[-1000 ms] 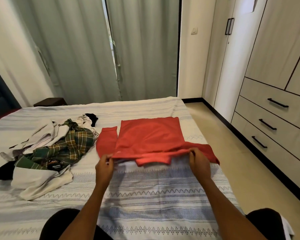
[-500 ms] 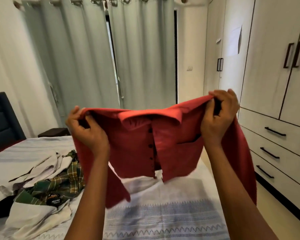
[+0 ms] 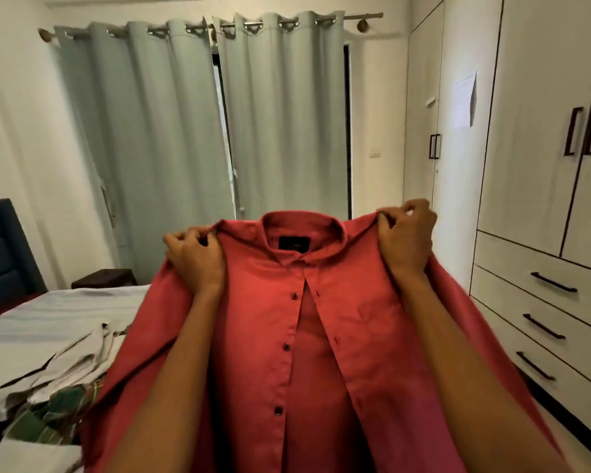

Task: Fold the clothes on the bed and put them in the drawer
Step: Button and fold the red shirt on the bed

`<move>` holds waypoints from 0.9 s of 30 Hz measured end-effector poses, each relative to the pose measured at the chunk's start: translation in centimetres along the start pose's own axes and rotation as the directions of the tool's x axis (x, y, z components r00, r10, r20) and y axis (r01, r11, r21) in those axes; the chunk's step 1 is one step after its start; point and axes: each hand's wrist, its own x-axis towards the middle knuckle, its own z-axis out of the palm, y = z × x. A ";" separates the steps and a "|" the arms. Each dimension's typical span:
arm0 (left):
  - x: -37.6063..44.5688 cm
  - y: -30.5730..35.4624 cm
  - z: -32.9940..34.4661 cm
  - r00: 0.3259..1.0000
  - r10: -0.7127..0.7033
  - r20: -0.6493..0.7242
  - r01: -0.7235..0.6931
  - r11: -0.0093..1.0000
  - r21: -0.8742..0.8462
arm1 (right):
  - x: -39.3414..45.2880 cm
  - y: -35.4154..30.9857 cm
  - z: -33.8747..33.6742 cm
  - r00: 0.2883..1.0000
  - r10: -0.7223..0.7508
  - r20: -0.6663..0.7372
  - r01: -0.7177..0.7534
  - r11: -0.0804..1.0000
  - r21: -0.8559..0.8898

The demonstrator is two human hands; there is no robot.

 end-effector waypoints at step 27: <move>-9.2 -33.2 36.6 0.429 -0.375 0.822 0.525 0.844 0.110 | -6.9 30.4 43.1 0.432 0.334 0.838 -0.182 0.942 -0.282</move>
